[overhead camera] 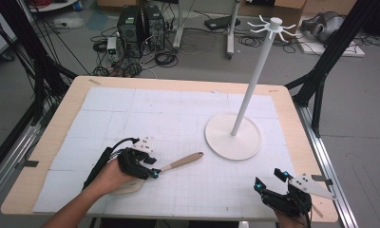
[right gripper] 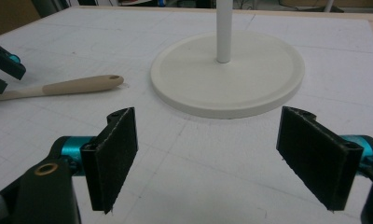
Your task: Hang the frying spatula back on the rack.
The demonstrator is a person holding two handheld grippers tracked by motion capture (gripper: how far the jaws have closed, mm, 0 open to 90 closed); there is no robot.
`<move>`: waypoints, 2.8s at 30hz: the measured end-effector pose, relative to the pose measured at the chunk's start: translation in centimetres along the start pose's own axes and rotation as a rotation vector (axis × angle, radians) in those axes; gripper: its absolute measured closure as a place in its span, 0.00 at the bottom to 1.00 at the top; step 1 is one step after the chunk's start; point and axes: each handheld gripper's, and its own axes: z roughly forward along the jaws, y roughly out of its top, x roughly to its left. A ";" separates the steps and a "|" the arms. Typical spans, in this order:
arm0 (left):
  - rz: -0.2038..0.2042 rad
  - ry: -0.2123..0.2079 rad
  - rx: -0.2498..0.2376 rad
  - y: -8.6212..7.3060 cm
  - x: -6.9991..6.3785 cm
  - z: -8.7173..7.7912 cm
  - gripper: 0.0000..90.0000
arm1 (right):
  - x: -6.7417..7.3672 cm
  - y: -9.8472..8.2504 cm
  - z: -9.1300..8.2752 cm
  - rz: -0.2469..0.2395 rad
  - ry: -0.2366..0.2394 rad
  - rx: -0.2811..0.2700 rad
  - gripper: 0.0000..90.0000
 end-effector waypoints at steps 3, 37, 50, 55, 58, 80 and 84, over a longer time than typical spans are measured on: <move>0.007 -0.003 0.035 0.1 -0.1 0.4 0.62 | 0.0 0.0 0.0 -0.004 -0.005 0.005 0.21; 0.056 0.032 0.088 0.6 -1.1 1.3 0.87 | 0.0 0.0 -0.1 0.007 -0.014 0.010 0.22; -0.084 0.048 -0.052 -0.2 -0.1 -0.3 0.87 | -0.1 0.1 -0.1 0.013 -0.003 -0.003 0.21; -0.106 0.065 -0.134 -0.1 -0.2 -1.4 0.87 | 0.1 0.1 0.1 0.017 0.003 -0.003 0.20; -0.104 0.075 -0.164 -0.1 -0.3 -1.7 0.87 | 0.3 0.2 0.3 0.020 0.008 -0.006 0.20; -0.089 0.177 -0.476 0.0 -2.3 -4.6 0.86 | 2.9 2.1 3.6 0.038 0.143 -0.020 0.20; -0.087 0.179 -0.541 0.0 -2.9 -4.8 0.86 | 4.3 3.8 4.9 0.043 0.191 -0.040 0.20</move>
